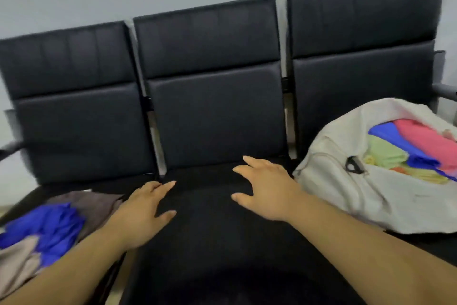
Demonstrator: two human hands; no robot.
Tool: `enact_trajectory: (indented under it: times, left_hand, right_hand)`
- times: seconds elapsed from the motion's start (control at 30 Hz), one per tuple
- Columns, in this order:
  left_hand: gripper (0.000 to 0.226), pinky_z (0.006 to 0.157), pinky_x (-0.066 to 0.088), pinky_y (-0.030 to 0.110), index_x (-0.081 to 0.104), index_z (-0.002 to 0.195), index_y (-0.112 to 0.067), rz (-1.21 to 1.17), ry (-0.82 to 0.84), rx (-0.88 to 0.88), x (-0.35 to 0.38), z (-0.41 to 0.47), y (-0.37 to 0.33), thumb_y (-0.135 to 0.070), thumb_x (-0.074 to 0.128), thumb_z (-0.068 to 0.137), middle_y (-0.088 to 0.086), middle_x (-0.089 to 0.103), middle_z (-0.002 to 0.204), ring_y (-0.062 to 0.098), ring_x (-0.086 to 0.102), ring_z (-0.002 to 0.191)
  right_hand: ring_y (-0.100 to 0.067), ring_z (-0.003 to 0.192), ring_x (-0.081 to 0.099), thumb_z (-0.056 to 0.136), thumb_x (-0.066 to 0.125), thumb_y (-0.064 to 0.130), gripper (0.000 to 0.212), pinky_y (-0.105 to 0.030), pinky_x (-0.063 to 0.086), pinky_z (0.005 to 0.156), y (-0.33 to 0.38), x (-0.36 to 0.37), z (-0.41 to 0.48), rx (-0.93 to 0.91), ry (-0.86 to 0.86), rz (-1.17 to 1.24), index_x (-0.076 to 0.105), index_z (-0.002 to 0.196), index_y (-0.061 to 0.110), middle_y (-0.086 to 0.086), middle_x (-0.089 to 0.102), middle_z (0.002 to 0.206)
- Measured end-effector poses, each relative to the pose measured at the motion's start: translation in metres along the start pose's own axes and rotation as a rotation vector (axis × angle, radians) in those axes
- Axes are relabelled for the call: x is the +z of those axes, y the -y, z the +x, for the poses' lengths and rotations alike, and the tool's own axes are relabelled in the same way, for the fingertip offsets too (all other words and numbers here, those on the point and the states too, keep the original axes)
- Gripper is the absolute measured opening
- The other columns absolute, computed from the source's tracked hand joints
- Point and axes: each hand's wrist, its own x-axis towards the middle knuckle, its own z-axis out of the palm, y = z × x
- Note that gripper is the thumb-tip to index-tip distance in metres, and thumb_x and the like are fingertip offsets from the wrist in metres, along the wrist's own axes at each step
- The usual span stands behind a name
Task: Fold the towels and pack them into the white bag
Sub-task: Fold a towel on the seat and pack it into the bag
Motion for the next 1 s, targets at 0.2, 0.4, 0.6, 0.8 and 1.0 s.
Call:
enact_trajectory:
  times: [0.2, 0.4, 0.6, 0.8, 1.0]
  left_hand:
    - [0.064, 0.110, 0.037, 0.033, 0.046, 0.149, -0.032, 0.015, -0.044, -0.311, -0.004, -0.071, 0.173, -0.056, 0.061, 0.091, 0.001, 0.048, 0.144, 0.024, 0.049, 0.131]
    - [0.063, 0.094, 0.046, 0.039, 0.058, 0.118, -0.015, -0.167, -0.098, -0.559, 0.031, -0.109, 0.312, -0.065, 0.054, 0.079, 0.006, 0.062, 0.114, 0.029, 0.059, 0.115]
    - [0.075, 0.111, 0.041, 0.040, 0.058, 0.138, -0.027, -0.175, -0.177, -0.459, 0.048, -0.079, 0.330, -0.069, 0.053, 0.076, 0.000, 0.055, 0.140, 0.024, 0.053, 0.128]
    - [0.053, 0.110, 0.038, 0.040, 0.050, 0.145, -0.034, -0.114, -0.168, -0.216, 0.060, -0.029, 0.294, -0.050, 0.057, 0.095, -0.011, 0.052, 0.145, 0.021, 0.047, 0.130]
    - [0.051, 0.109, 0.032, 0.043, 0.040, 0.148, -0.038, -0.082, 0.061, -0.215, 0.086, -0.005, 0.268, -0.045, 0.051, 0.099, -0.011, 0.048, 0.148, 0.021, 0.040, 0.133]
  right_hand:
    - [-0.023, 0.152, 0.022, 0.096, 0.055, 0.058, 0.068, -0.044, 0.028, 0.120, 0.142, 0.085, 0.076, -0.140, 0.213, 0.101, 0.033, 0.156, 0.033, 0.004, 0.019, 0.168]
    - [-0.021, 0.148, 0.029, 0.094, 0.062, 0.051, 0.068, -0.034, 0.031, 0.119, 0.248, 0.168, 0.147, -0.200, 0.339, 0.233, 0.039, 0.154, 0.027, 0.002, 0.029, 0.163]
    - [-0.025, 0.147, 0.029, 0.094, 0.064, 0.044, 0.068, -0.037, 0.032, 0.119, 0.300, 0.216, 0.219, -0.269, 0.250, 0.155, 0.036, 0.154, 0.029, 0.002, 0.034, 0.161]
    - [-0.015, 0.118, 0.055, 0.094, 0.068, 0.030, 0.049, -0.028, 0.046, 0.097, 0.274, 0.231, 0.249, -0.198, 0.232, 0.170, 0.053, 0.141, 0.030, 0.005, 0.062, 0.130]
    - [0.000, 0.091, 0.061, 0.087, 0.077, 0.015, 0.035, -0.018, 0.050, 0.081, 0.242, 0.218, 0.218, -0.159, 0.199, 0.383, 0.068, 0.115, 0.034, 0.015, 0.064, 0.101]
